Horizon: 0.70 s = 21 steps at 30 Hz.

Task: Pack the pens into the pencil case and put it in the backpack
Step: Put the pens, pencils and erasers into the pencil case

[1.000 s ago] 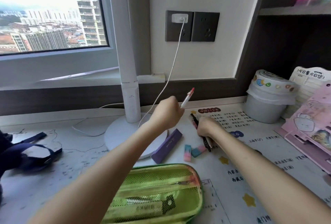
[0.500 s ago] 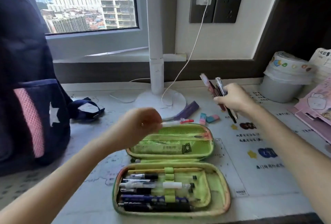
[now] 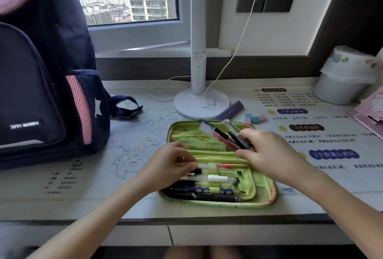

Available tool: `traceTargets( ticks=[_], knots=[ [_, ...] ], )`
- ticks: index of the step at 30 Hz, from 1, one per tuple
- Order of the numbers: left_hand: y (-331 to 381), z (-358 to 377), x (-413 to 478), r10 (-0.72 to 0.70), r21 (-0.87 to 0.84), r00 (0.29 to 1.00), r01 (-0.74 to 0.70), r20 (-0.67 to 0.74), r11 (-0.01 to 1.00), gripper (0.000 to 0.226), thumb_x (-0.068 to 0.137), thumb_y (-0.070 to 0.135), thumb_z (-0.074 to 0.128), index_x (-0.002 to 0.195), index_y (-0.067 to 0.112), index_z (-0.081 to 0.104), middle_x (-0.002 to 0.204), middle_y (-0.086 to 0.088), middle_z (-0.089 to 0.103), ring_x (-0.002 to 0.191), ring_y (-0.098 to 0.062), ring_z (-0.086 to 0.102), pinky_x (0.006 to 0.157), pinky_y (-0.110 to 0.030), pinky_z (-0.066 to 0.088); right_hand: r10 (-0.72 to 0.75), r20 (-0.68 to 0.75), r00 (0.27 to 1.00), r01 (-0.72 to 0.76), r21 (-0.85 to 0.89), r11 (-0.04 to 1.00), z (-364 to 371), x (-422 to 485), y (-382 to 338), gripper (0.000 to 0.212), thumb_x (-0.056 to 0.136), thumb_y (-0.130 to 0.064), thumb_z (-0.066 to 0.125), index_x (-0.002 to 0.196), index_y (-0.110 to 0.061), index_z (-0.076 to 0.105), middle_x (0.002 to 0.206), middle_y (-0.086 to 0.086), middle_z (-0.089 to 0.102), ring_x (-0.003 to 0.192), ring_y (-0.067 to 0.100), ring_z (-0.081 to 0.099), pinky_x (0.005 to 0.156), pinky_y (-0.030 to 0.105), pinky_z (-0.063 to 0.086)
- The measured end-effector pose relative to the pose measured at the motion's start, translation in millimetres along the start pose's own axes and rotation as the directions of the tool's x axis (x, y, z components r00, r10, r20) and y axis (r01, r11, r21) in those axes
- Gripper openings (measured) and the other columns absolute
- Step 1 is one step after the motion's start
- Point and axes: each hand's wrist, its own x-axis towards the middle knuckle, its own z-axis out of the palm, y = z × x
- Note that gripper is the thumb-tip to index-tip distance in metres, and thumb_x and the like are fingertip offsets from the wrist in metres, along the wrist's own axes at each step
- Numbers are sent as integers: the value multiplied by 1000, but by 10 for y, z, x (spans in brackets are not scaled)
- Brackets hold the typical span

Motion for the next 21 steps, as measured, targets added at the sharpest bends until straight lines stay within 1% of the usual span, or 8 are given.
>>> traceTargets(
  ticks=[2,4,8,10,13,17,19,21],
  knots=[
    [-22,-69,-38,-107,-200,994,101,-19,974,17,87,29,58,90,20,72,91,8,62,83,-4,59,75,-17,45,-57,0,998,57,-62,996,49,-52,-69,15,89,-29,60,81,-20,51,79,-5,57,76,16,54,63,30,40],
    [-84,-140,-84,-246,-451,967,190,-70,872,19,90,28,52,90,21,71,91,8,68,85,-3,63,79,-18,47,-107,6,994,107,-135,985,121,-67,-144,12,89,-29,59,85,-21,51,86,-5,59,84,16,54,68,29,41],
    [-219,-159,-178,-356,-709,931,196,-84,677,23,92,25,49,98,14,69,97,-3,72,96,-17,65,89,-30,47,-180,68,981,192,-283,940,331,6,-290,4,90,-17,56,93,-16,57,96,1,62,93,20,55,78,33,48],
    [-205,-102,-219,-358,-764,932,187,-61,617,23,93,21,46,99,13,68,99,-5,72,99,-19,65,87,-28,48,-207,100,973,228,-311,923,395,52,-332,8,89,-12,55,84,-17,51,93,1,62,91,20,54,77,33,48],
    [-177,-21,-267,-355,-780,935,205,-23,592,23,93,19,46,101,15,68,103,-5,71,102,-21,64,87,-31,49,-223,123,967,250,-290,924,399,126,-332,17,89,-22,59,77,-17,48,88,2,62,87,21,54,73,32,44],
    [-174,32,-312,-287,-691,958,198,-14,695,25,85,35,53,100,23,69,105,1,70,103,-18,63,94,-42,47,-193,126,973,213,-167,963,362,155,-322,25,87,-32,61,70,-22,46,74,-6,53,77,17,51,68,31,44],
    [-155,44,-328,-252,-647,967,171,-35,743,28,82,37,53,100,24,69,105,6,70,103,-11,62,95,-35,46,-194,47,980,199,-156,968,345,124,-305,19,88,-30,60,74,-21,51,74,-7,51,77,16,49,67,29,40],
    [-152,47,-351,-223,-656,975,166,-4,736,30,83,36,52,104,23,68,109,7,69,104,-10,62,95,-35,47,-177,-2,984,174,-173,969,329,47,-279,17,89,-31,58,77,-21,50,76,-7,50,78,14,45,67,26,34]
  ],
)
